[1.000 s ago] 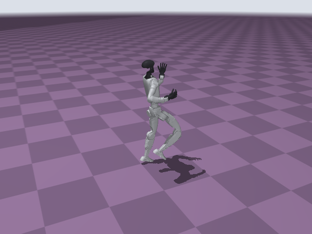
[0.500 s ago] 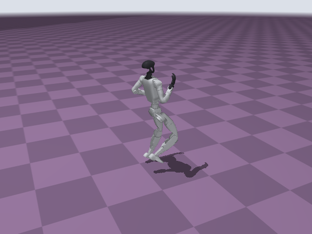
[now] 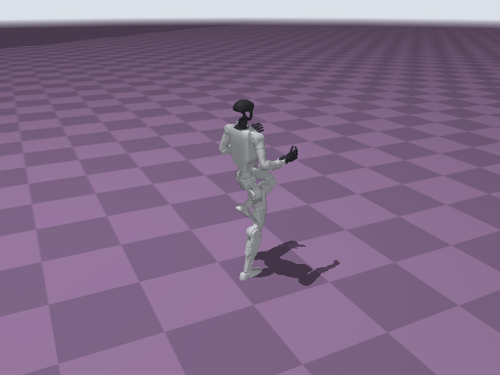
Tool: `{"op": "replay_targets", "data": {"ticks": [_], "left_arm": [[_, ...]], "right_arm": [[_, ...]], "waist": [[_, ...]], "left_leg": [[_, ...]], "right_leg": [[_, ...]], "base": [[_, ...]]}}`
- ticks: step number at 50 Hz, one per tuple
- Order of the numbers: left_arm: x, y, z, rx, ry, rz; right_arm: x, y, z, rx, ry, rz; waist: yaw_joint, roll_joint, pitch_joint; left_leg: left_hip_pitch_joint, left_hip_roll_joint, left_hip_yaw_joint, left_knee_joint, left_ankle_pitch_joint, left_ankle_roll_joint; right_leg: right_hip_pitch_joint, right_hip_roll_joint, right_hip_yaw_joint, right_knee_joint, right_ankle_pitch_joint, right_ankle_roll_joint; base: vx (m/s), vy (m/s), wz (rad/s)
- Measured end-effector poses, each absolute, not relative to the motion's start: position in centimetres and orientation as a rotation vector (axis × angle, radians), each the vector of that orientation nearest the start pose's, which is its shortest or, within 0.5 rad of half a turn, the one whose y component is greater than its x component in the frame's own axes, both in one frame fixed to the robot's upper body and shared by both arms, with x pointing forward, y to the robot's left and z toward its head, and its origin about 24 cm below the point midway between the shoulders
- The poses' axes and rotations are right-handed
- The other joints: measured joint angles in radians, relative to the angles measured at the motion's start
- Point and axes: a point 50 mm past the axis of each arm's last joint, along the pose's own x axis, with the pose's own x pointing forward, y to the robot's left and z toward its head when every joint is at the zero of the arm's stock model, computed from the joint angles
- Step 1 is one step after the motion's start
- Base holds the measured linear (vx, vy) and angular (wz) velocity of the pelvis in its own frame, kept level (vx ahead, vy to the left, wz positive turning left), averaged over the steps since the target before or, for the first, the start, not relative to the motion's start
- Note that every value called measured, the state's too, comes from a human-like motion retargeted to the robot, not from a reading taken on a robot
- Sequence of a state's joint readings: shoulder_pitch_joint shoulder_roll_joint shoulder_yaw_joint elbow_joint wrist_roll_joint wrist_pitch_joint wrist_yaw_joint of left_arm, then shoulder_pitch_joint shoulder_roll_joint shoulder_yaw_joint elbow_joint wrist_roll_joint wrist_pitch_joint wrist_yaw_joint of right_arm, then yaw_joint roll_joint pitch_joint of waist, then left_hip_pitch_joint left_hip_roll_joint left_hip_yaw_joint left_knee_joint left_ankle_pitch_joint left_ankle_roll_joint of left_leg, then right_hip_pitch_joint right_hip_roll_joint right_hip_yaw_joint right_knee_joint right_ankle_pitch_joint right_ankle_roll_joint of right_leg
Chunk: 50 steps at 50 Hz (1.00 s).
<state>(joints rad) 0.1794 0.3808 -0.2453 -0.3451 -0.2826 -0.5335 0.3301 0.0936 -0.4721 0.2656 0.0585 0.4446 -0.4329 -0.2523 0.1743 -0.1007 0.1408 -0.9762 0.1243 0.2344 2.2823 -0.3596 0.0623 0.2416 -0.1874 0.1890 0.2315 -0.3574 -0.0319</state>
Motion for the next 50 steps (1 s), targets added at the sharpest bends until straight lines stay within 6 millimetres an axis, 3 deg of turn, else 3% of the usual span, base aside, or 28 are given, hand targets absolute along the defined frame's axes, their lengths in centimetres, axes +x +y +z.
{"op": "replay_targets", "data": {"ticks": [2,4,5,7,10,12,13,15,16,17,20,23,25,28,30,31,32,33,35,36,37,38,40,42,44,45,47,50], "left_arm": [[17.5,19.9,7.2,-0.075,-0.345,0.134],[14.0,22.3,4.2,-0.046,-0.127,0.144],[12.4,22.9,3.6,-0.044,-0.041,0.111],[10.7,22.7,4.1,-0.056,0.063,-0.022],[9.0,22.4,4.4,-0.098,0.18,-0.133],[7.5,22.2,3.7,-0.11,0.238,-0.091],[7.0,22.0,3.2,-0.074,0.295,-0.03],[7.7,21.7,2.3,-0.039,0.359,0.102],[9.4,21.3,2.3,-0.045,0.298,0.127],[11.2,20.9,2.4,-0.052,0.231,0.144],[17.9,18.4,4.6,-0.086,-0.051,0.173],[24.9,15.4,13.2,-0.211,-0.47,0.166],[26.0,13.3,20.2,-0.259,-0.757,0.063],[23.5,12.0,24.6,-0.289,-1.0,-0.03],[21.6,10.9,24.2,-0.254,-1.047,-0.055],[20.8,10.8,24.0,-0.298,-1.042,-0.092],[20.0,11.0,23.8,-0.339,-1.03,-0.12],[19.5,11.7,23.5,-0.372,-1.005,-0.135],[19.3,13.0,22.8,-0.43,-0.93,-0.136],[19.6,13.1,21.9,-0.439,-0.864,-0.141],[19.8,13.1,20.8,-0.441,-0.797,-0.141],[20.1,13.3,19.3,-0.423,-0.725,-0.131],[20.5,14.4,16.2,-0.378,-0.596,-0.062],[19.7,17.3,12.1,-0.298,-0.407,0.087],[17.1,21.0,8.9,-0.217,-0.239,0.202],[15.2,22.5,8.0,-0.178,-0.163,0.235],[12.2,22.8,7.3,-0.121,-0.038,0.215],[10.1,21.6,7.1,-0.087,0.095,0.079]], "right_arm": [[26.8,-18.0,10.2,0.117,-0.422,-0.039],[27.6,-15.7,16.7,0.231,-0.679,0.061],[26.9,-14.9,19.3,0.299,-0.79,0.112],[23.5,-15.0,21.9,0.43,-0.914,0.167],[19.1,-15.1,22.9,0.528,-0.976,0.301],[17.9,-14.3,21.5,0.517,-0.904,0.376],[17.8,-13.3,19.9,0.44,-0.81,0.347],[18.4,-11.9,16.0,0.243,-0.589,0.255],[18.7,-12.0,14.4,0.18,-0.514,0.238],[19.0,-12.2,12.7,0.115,-0.442,0.214],[19.2,-14.7,7.5,-0.11,-0.256,0.065],[17.5,-19.0,4.2,-0.127,-0.08,-0.156],[14.9,-21.1,4.0,-0.088,-0.013,-0.204],[11.6,-21.8,5.9,-0.16,0.037,-0.016],[10.2,-22.1,6.3,-0.207,0.115,0.135],[9.4,-22.6,6.0,-0.247,0.166,0.147],[8.7,-23.3,5.4,-0.274,0.213,0.128],[8.1,-24.0,4.5,-0.276,0.248,0.047],[8.3,-25.0,2.8,-0.343,0.282,-0.058],[9.1,-24.8,1.6,-0.347,0.302,-0.073],[10.0,-24.5,0.5,-0.334,0.318,-0.085],[11.2,-24.0,-0.6,-0.288,0.326,-0.097],[14.9,-22.8,-0.9,-0.227,0.25,-0.13],[20.0,-21.1,1.7,-0.155,0.047,-0.153],[24.6,-18.8,8.5,-0.055,-0.265,-0.078],[25.7,-17.4,12.4,-0.007,-0.426,-0.007],[24.5,-15.0,17.8,0.091,-0.661,0.112],[19.8,-12.9,22.1,0.21,-0.896,0.252]], "waist": [[0.09,0.025,0.114],[0.111,0.039,0.132],[0.099,0.037,0.103],[0.101,0.004,0.001],[0.175,-0.021,-0.097],[0.156,0.068,-0.1],[0.119,0.143,-0.085],[0.028,0.172,-0.09],[-0.007,0.16,-0.113],[-0.042,0.156,-0.124],[-0.164,0.18,-0.068],[-0.327,0.126,0.067],[-0.344,0.101,0.069],[-0.325,0.15,-0.125],[-0.313,0.227,-0.321],[-0.346,0.233,-0.335],[-0.378,0.224,-0.318],[-0.409,0.186,-0.241],[-0.36,0.089,-0.095],[-0.303,0.055,-0.095],[-0.251,0.023,-0.103],[-0.208,-0.005,-0.126],[-0.128,-0.033,-0.112],[-0.048,-0.023,-0.036],[0.014,0.001,0.054],[0.031,0.012,0.082],[0.022,-0.006,0.031],[0.041,-0.043,-0.051]], "left_leg": [[-0.084,0.054,-0.024,0.116,-0.059,-0.049],[-0.098,0.127,-0.042,0.096,-0.069,0.003],[-0.101,0.141,-0.045,0.054,-0.052,0.043],[-0.035,0.072,-0.019,-0.135,0.034,0.073],[0.282,0.023,0.034,-0.571,0.168,0.029],[0.619,0.03,0.001,-0.962,0.3,-0.06],[0.803,0.049,-0.046,-1.181,0.4,-0.156],[1.01,0.015,-0.124,-1.566,0.617,-0.283],[1.026,0.0,-0.152,-1.669,0.62,-0.273],[1.052,-0.006,-0.175,-1.759,0.57,-0.264],[1.151,0.031,-0.184,-1.883,0.069,-0.202],[1.139,-0.011,-0.289,-1.805,-0.104,-0.095],[1.124,-0.034,-0.311,-1.787,-0.048,-0.101],[1.186,0.002,-0.242,-2.023,0.214,-0.148],[1.076,0.053,-0.213,-2.049,0.424,-0.223],[1.06,0.054,-0.23,-2.018,0.476,-0.248],[1.067,0.047,-0.237,-1.968,0.504,-0.262],[1.122,0.027,-0.226,-1.879,0.485,-0.255],[1.083,-0.044,-0.139,-1.465,0.325,-0.157],[0.917,-0.068,-0.093,-1.161,0.223,-0.091],[0.744,-0.083,-0.052,-0.872,0.135,-0.038],[0.558,-0.081,-0.019,-0.614,0.077,-0.009],[0.24,-0.047,0.014,-0.187,0.004,-0.023],[0.047,-0.013,-0.003,0.074,-0.059,-0.09],[-0.018,0.021,-0.037,0.161,-0.115,-0.153],[-0.023,0.043,-0.055,0.155,-0.133,-0.161],[-0.009,0.059,-0.044,0.021,-0.114,-0.069],[0.148,0.004,0.011,-0.375,0.019,0.02]], "right_leg": [[-0.036,0.012,0.082,0.144,-0.133,-0.075],[-0.076,0.037,0.117,0.219,-0.107,-0.077],[-0.069,0.036,0.095,0.172,-0.053,-0.061],[0.023,-0.004,0.003,-0.106,0.183,-0.017],[0.034,-0.02,-0.052,-0.228,0.481,0.04],[0.006,0.045,-0.156,-0.026,0.41,-0.036],[-0.033,0.102,-0.224,0.181,0.318,-0.096],[-0.361,0.097,-0.314,0.854,0.105,-0.111],[-0.566,0.091,-0.312,1.133,0.05,-0.085],[-0.748,0.09,-0.315,1.384,0.0,-0.059],[-1.128,0.069,-0.348,1.918,-0.088,0.05],[-1.251,-0.042,-0.306,2.145,-0.154,0.164],[-1.251,-0.072,-0.293,2.121,-0.165,0.147],[-1.164,0.003,-0.352,1.838,-0.022,0.067],[-1.084,0.112,-0.398,1.487,0.11,0.001],[-0.941,0.112,-0.415,1.275,0.187,0.041],[-0.76,0.114,-0.422,1.04,0.265,0.085],[-0.505,0.121,-0.411,0.758,0.344,0.136],[-0.087,0.11,-0.266,0.172,0.554,0.215],[-0.044,0.075,-0.164,0.011,0.615,0.222],[-0.022,0.041,-0.078,-0.111,0.632,0.221],[-0.045,0.009,-0.025,-0.153,0.563,0.207],[-0.071,-0.025,-0.015,-0.182,0.285,0.151],[-0.064,-0.025,-0.007,-0.194,0.098,0.072],[-0.076,0.001,0.072,-0.138,0.047,-0.006],[-0.092,0.021,0.111,-0.091,0.053,-0.027],[-0.087,0.013,0.077,-0.129,0.188,0.02],[-0.064,-0.02,-0.033,-0.224,0.471,0.091]], "base": [[-0.14,-0.02,-2.36],[-0.01,-0.02,-0.78],[0.2,0.02,1.07],[0.31,0.09,1.35],[0.25,0.14,-0.51],[0.13,0.13,-1.15],[0.05,0.12,-0.4],[-0.01,0.1,0.36],[-0.06,0.1,0.54],[-0.07,0.11,0.54],[-0.12,0.16,1.13],[-0.13,0.11,2.21],[0.12,-0.02,0.54],[0.39,-0.11,-1.2],[0.28,-0.17,-0.73],[0.28,-0.12,0.98],[0.34,-0.06,2.25],[0.32,-0.06,1.72],[0.25,-0.09,0.15],[0.12,-0.11,-0.99],[0.03,-0.11,-0.95],[0.0,-0.09,-0.63],[-0.04,-0.07,-0.57],[-0.06,-0.05,-1.36],[-0.05,-0.02,-1.77],[0.07,0.0,-0.88],[0.22,0.02,0.38],[0.27,0.07,0.4]]}}
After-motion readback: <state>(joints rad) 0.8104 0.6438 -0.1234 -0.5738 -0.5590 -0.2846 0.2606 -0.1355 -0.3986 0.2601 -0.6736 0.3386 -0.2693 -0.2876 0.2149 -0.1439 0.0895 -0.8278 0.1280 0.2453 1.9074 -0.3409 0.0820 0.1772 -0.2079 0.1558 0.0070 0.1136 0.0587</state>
